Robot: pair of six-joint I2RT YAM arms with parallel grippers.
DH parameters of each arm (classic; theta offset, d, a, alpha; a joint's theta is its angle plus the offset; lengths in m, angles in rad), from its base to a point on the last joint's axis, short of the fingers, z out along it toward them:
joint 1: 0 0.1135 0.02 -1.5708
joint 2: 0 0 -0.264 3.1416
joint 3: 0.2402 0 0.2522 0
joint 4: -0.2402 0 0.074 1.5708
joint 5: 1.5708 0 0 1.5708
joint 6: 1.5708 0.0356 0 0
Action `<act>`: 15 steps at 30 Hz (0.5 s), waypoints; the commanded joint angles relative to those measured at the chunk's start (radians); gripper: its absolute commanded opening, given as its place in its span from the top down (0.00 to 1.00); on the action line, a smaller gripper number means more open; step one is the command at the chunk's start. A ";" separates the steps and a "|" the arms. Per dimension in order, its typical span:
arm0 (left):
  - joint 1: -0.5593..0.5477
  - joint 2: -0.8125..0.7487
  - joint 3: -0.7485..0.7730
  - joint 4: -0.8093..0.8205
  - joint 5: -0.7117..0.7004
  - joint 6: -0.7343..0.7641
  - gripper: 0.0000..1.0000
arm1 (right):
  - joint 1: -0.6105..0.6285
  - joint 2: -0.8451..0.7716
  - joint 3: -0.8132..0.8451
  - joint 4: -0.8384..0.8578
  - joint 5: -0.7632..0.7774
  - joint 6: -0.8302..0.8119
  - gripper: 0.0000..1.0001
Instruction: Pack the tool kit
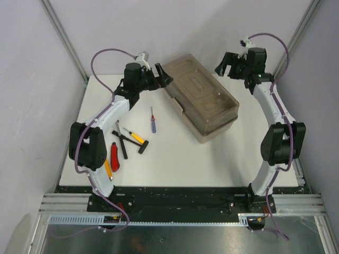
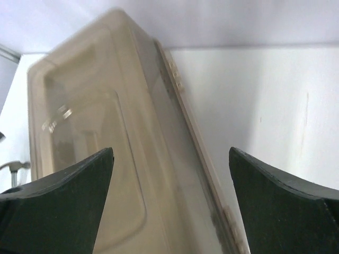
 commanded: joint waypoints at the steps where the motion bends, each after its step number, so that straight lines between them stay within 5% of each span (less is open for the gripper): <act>1: -0.008 0.007 0.038 0.028 0.009 -0.025 0.01 | 0.032 0.125 0.226 -0.099 -0.012 -0.135 0.07; 15: -0.020 0.060 0.083 0.034 0.087 -0.067 0.00 | 0.024 0.236 0.298 -0.222 -0.222 -0.246 0.25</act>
